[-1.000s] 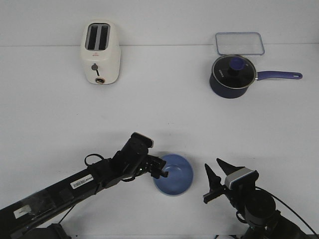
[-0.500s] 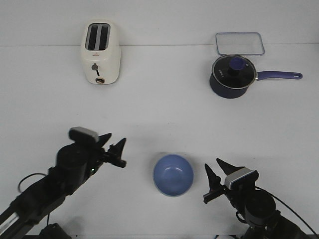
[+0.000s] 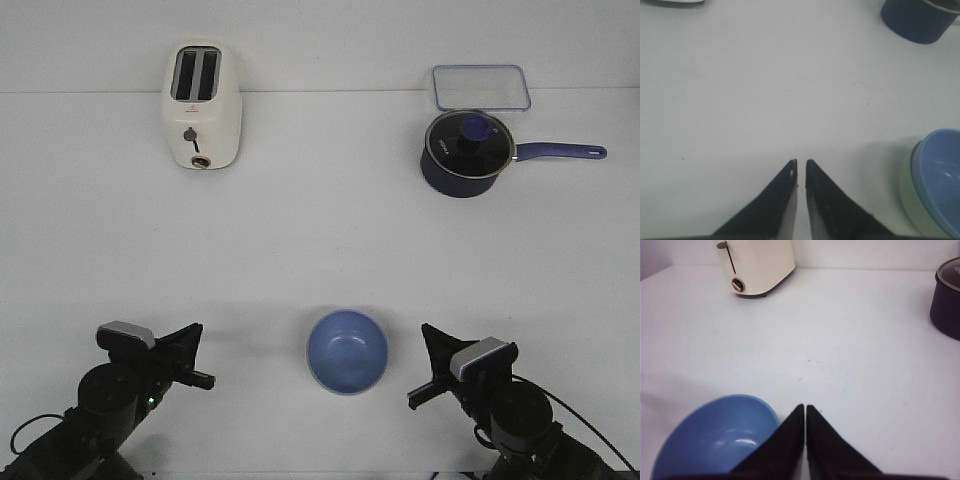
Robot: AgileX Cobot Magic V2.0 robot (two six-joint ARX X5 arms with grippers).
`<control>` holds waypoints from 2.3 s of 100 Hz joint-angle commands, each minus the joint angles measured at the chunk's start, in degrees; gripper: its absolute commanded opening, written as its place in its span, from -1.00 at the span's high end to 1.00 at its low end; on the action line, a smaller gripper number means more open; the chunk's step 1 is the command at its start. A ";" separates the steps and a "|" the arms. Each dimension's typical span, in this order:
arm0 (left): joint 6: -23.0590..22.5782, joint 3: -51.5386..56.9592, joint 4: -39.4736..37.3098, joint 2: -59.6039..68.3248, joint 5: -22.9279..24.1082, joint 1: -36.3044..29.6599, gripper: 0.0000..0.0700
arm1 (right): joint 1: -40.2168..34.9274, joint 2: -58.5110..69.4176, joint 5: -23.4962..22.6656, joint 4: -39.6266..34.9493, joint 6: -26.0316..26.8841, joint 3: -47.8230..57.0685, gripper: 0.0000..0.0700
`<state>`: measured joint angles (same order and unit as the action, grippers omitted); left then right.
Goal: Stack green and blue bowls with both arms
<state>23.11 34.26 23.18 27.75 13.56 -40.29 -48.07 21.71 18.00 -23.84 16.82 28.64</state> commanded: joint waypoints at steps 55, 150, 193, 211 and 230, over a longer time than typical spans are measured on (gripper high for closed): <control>-0.11 0.79 -0.70 -0.83 0.13 -0.35 0.96 | -0.57 0.02 0.04 0.70 -0.20 0.22 0.98; -20.96 -33.48 -24.15 -27.58 -4.59 37.55 0.96 | -0.57 0.02 0.04 1.05 -0.20 0.24 0.98; -20.96 -33.46 -24.76 -27.58 -4.59 37.55 0.96 | -0.57 0.02 0.04 1.09 -0.20 0.24 0.98; -20.96 -33.46 -24.76 -27.58 -4.59 37.55 0.96 | -0.57 0.02 0.04 1.09 -0.20 0.24 0.98; -20.96 -33.46 -24.76 -27.58 -4.59 37.55 0.96 | 0.02 -0.11 0.85 1.07 -2.10 0.24 0.98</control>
<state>2.81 1.96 -0.80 0.25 9.04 -2.76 -48.05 21.71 18.02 -23.51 16.80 28.64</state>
